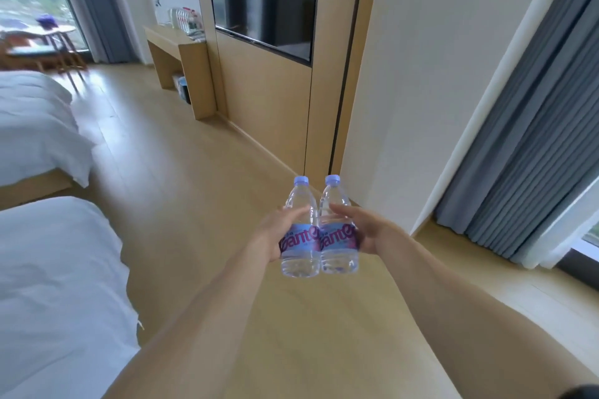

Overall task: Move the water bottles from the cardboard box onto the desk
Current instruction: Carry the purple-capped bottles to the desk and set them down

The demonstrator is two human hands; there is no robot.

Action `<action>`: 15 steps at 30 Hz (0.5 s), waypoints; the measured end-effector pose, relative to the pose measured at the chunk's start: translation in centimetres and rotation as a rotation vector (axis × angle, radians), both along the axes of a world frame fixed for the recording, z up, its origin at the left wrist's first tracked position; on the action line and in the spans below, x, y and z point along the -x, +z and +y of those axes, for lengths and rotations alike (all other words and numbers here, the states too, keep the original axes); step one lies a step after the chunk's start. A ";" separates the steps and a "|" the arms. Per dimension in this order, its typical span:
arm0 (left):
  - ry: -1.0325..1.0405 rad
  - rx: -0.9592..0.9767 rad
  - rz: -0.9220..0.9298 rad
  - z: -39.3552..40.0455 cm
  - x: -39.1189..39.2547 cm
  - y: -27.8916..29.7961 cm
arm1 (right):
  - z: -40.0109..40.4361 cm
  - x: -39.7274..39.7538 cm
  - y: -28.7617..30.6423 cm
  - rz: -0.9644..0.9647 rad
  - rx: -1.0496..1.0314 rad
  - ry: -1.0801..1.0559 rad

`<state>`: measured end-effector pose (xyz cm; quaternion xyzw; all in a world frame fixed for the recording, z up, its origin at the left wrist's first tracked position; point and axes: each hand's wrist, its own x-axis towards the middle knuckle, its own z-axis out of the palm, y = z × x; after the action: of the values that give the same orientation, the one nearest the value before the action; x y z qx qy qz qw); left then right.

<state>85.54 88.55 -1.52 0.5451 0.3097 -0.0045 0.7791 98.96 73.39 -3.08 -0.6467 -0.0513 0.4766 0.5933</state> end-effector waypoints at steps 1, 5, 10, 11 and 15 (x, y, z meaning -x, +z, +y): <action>0.027 -0.001 0.002 1.3 -0.5 0.0 | 1.6 -0.9 0.0 0.009 0.001 0.007; 0.134 -0.012 -0.007 6.8 -2.3 -0.4 | 8.0 -3.5 0.1 0.035 -0.014 0.066; 0.207 -0.035 0.011 13.8 -4.4 -1.0 | 15.2 -6.5 -0.4 0.079 -0.026 0.164; 0.226 -0.042 0.013 15.3 -5.0 -1.0 | 16.7 -7.2 -0.6 0.081 -0.025 0.185; 0.304 -0.071 0.038 21.4 -8.3 -1.4 | 23.5 -10.8 -1.4 0.125 -0.047 0.265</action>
<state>93.82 109.91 -2.89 0.5188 0.4031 0.1139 0.7452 109.77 96.89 -4.50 -0.5894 -0.1104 0.5886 0.5422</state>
